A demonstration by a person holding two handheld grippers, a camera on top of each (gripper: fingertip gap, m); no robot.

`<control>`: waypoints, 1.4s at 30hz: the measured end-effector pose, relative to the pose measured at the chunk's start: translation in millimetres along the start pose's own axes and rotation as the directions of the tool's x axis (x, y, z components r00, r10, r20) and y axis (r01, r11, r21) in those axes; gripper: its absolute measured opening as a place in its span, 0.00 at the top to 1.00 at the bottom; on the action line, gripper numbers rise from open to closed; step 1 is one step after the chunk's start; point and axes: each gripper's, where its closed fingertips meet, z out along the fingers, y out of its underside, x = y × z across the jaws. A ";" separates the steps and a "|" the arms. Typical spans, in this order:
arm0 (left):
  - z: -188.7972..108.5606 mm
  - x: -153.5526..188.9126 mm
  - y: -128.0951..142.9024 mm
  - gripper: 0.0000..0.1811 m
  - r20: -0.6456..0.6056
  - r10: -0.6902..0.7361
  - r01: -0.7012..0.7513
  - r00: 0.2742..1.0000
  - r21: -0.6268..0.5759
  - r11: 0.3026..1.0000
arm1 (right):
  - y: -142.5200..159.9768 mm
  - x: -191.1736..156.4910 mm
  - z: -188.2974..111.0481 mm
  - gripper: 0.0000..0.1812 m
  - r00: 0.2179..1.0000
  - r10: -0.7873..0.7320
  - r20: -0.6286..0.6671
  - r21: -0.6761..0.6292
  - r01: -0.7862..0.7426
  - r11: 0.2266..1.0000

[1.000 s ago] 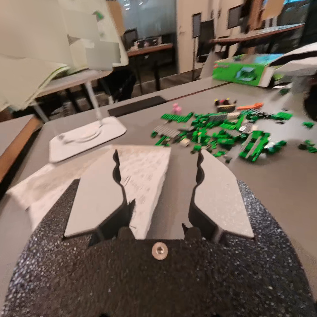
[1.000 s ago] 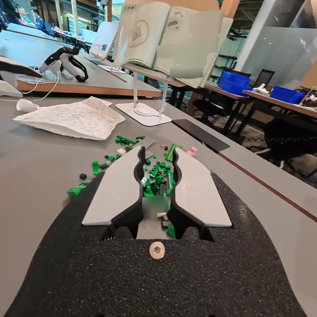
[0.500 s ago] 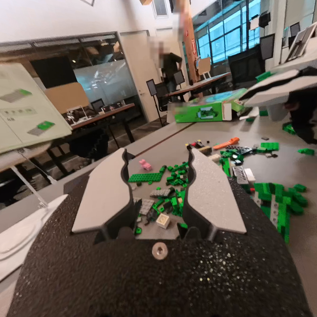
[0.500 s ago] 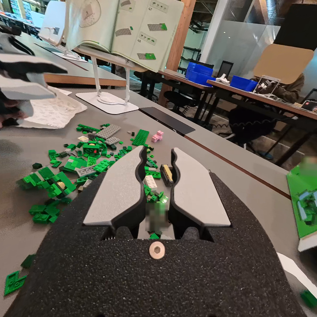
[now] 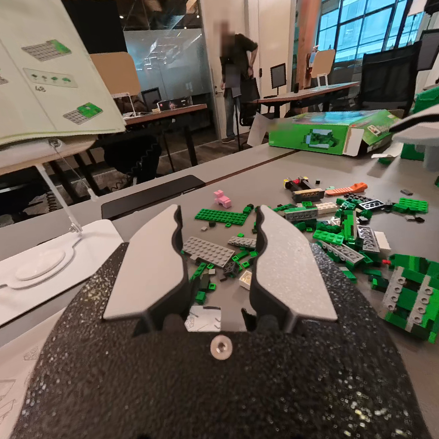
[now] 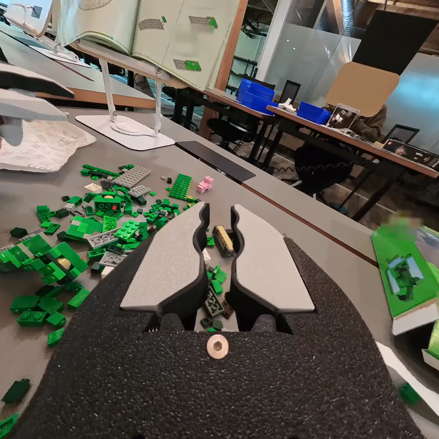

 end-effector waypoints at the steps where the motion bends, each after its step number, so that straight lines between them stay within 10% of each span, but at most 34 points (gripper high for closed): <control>1: -1.6 -1.9 -2.9 0.67 0.006 -0.008 0.008 1.000 0.015 1.000 | -0.5 -1.4 0.3 0.91 1.000 0.004 0.005 0.003 -0.004 1.000; 15: -3.1 18.4 -13.6 0.69 -0.073 -0.034 0.042 0.997 0.101 0.994 | 10.3 -65.2 19.9 0.98 0.954 -0.257 0.152 -0.059 0.268 0.962; 24: -28.8 -29.9 -44.2 0.71 0.082 -0.110 0.085 0.991 0.263 0.961 | -0.4 -124.3 83.0 0.95 0.903 0.066 0.424 -0.258 0.051 0.965; 32: -40.4 -69.8 -40.8 0.73 0.188 -0.256 0.192 0.948 0.303 0.933 | 7.7 -145.7 163.7 0.77 0.853 0.361 0.376 -0.645 -0.039 0.764; 42: -42.8 -75.5 -44.9 0.73 0.190 -0.257 0.188 0.948 0.317 0.930 | 38.1 -163.3 187.0 0.74 0.858 0.446 0.256 -0.901 0.044 0.431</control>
